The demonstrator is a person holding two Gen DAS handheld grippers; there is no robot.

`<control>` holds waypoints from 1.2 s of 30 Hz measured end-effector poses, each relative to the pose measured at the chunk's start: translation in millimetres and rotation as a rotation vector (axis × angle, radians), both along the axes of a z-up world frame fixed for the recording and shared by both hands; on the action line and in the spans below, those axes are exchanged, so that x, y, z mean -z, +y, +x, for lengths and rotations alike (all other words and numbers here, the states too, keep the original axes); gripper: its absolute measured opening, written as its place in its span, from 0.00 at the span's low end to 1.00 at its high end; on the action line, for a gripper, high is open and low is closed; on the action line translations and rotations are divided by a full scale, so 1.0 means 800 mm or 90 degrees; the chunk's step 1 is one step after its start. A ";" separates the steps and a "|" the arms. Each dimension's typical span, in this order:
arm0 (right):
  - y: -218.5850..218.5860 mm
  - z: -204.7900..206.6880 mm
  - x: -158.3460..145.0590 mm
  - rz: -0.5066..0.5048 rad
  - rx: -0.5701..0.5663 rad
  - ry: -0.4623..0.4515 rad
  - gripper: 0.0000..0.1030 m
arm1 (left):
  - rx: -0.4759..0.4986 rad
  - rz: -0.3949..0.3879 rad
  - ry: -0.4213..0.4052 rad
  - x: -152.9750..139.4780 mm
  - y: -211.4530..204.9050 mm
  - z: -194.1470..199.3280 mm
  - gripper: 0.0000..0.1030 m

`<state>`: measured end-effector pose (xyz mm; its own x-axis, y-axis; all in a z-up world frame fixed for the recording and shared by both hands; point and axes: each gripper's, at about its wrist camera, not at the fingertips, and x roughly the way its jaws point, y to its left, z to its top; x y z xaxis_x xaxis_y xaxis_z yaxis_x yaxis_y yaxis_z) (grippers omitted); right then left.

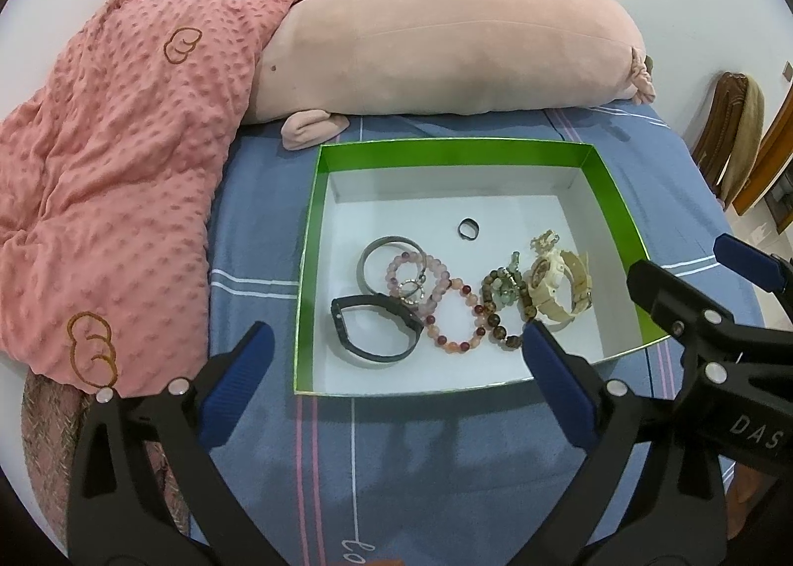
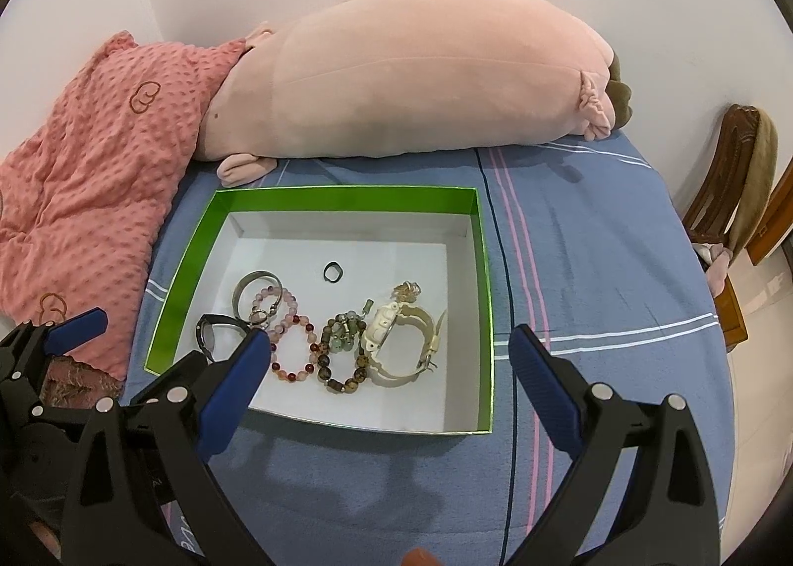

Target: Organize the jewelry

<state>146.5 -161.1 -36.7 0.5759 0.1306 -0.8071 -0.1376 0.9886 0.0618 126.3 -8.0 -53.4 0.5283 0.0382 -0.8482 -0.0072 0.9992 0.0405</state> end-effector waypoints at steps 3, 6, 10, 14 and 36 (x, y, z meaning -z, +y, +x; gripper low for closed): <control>0.001 -0.001 0.000 -0.001 0.001 0.000 0.94 | 0.000 -0.001 0.001 0.000 0.000 0.000 0.98; 0.000 -0.001 0.000 -0.001 0.001 0.000 0.94 | 0.000 0.000 0.000 0.001 0.000 0.000 0.98; 0.000 0.000 -0.001 -0.001 0.000 0.000 0.94 | 0.000 -0.001 0.001 0.000 0.000 0.000 0.98; 0.000 0.000 -0.001 -0.002 0.001 0.000 0.94 | 0.000 -0.001 0.001 0.000 0.000 0.000 0.98; 0.000 0.000 0.001 -0.003 0.001 0.002 0.94 | -0.002 -0.001 0.008 0.006 -0.002 -0.002 0.98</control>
